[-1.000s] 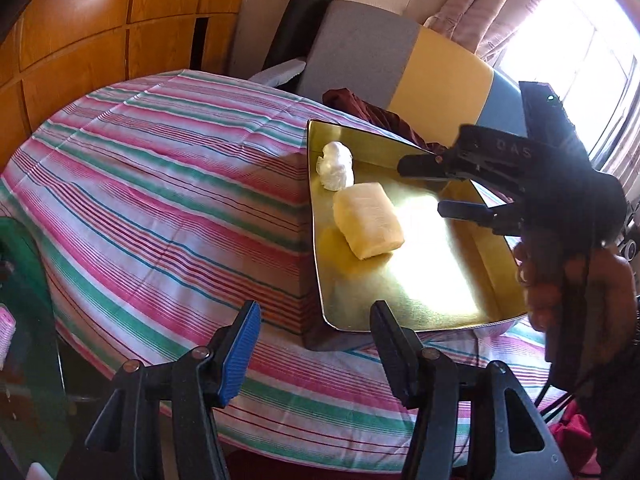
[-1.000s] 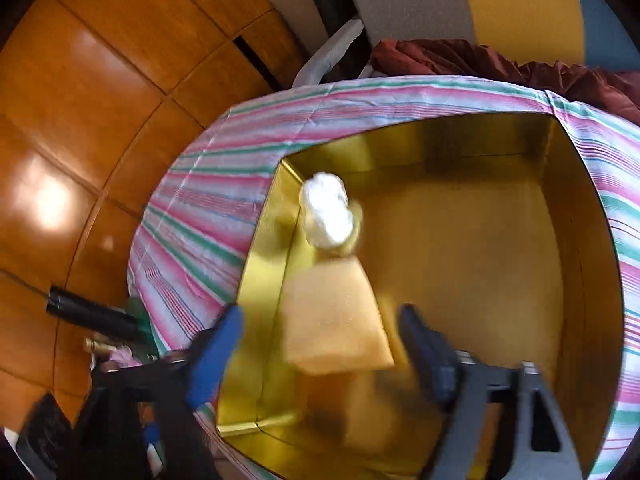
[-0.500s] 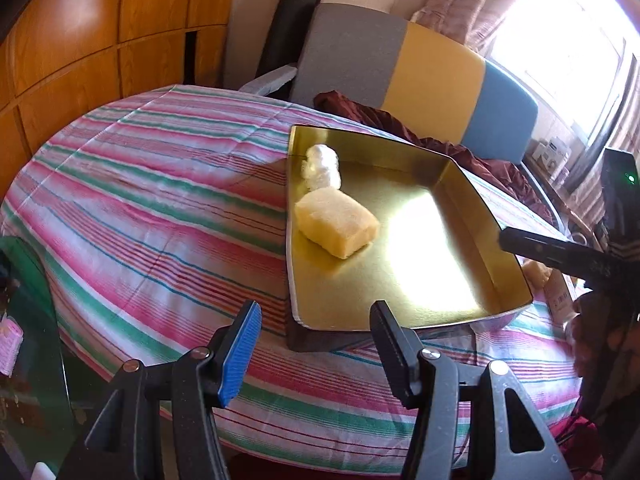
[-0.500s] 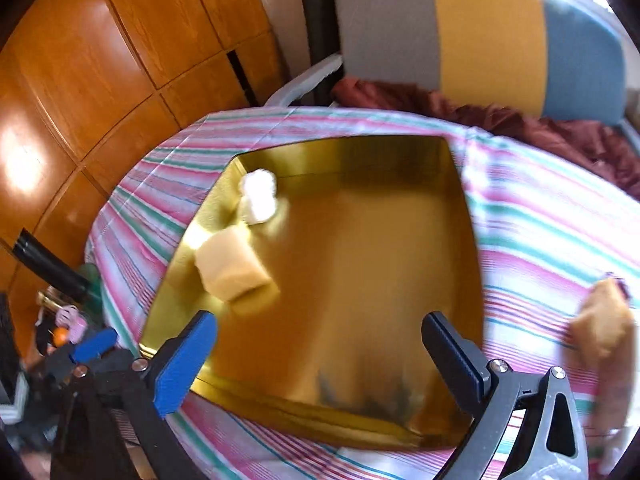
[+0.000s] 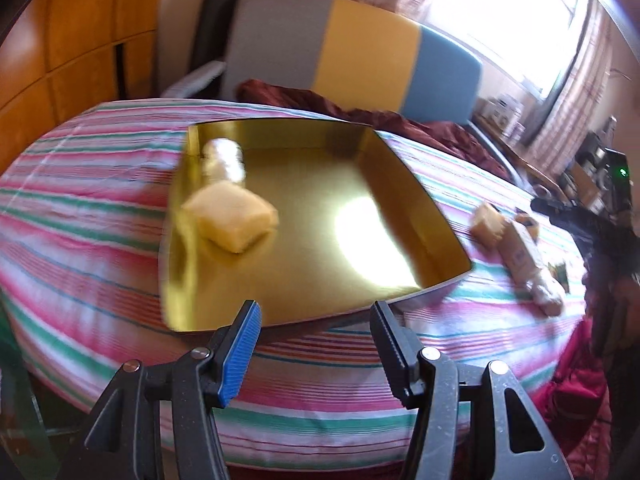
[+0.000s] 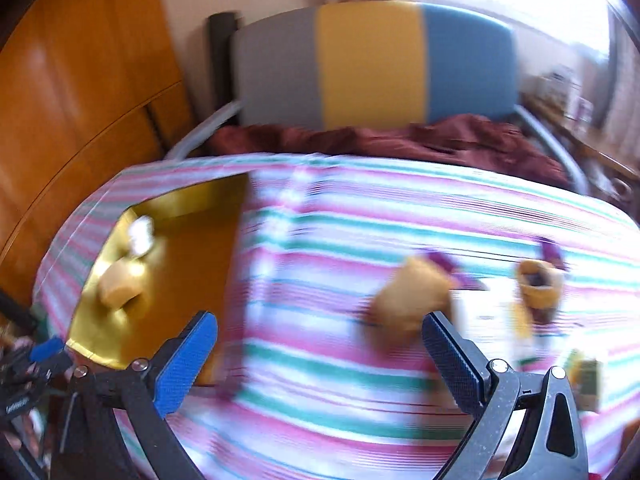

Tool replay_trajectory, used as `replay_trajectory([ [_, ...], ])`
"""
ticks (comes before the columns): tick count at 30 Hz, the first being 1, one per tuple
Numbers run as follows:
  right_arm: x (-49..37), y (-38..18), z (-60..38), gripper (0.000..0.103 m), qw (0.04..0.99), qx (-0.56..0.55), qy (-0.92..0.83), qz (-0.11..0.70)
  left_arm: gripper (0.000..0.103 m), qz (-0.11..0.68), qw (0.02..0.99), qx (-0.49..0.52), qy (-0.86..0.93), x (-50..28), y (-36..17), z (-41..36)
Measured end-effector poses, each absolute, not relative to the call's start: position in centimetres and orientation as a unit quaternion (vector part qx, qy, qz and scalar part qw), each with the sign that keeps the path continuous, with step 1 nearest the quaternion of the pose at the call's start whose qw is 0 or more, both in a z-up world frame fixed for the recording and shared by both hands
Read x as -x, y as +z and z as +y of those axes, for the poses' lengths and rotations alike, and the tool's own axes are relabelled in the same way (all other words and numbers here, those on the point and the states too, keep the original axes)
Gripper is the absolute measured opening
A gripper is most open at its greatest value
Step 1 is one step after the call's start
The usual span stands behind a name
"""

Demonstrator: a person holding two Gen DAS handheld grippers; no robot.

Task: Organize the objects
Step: 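Grasp the second yellow sponge with the left gripper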

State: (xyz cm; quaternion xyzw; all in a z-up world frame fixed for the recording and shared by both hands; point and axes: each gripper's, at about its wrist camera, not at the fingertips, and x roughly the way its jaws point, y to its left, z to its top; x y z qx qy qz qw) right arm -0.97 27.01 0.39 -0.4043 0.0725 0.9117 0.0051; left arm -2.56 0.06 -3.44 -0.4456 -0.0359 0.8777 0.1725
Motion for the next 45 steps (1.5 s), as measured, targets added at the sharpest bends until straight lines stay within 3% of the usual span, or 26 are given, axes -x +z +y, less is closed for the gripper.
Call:
replay_trajectory([
  [8,-0.7,-0.4,38.5,0.103,0.137,0.379,0.904,0.139,0.057,0.025,0.256,0.432,0.865,2.6,-1.5,7.7],
  [14,-2.0,-2.0,44.2,0.103,0.187,0.364,0.873,0.266,0.057,0.066,0.306,0.423,0.85,3.5,-1.1,15.4],
  [25,-1.7,-2.7,44.1,0.103,0.152,0.378,0.863,0.298,0.058,0.132,0.319,0.45,0.824,7.4,-4.4,26.8],
  [30,-1.6,-3.0,44.4,0.103,0.142,0.382,0.858,0.313,0.07,0.176,0.314,0.448,0.818,9.0,-5.9,29.9],
  [36,-1.3,-3.1,44.5,0.103,0.129,0.383,0.857,0.319,0.077,0.22,0.319,0.436,0.812,11.0,-7.4,33.1],
  [42,-1.1,-3.2,44.5,0.103,0.12,0.385,0.857,0.32,0.077,0.23,0.324,0.442,0.805,13.0,-8.7,35.1],
  [43,-1.0,-3.2,44.5,0.103,0.12,0.386,0.858,0.319,0.076,0.219,0.326,0.451,0.802,13.5,-9.1,35.1],
  [45,-0.9,-3.2,44.4,0.103,0.119,0.389,0.858,0.315,0.054,0.191,0.329,0.469,0.797,13.7,-9.8,34.6],
])
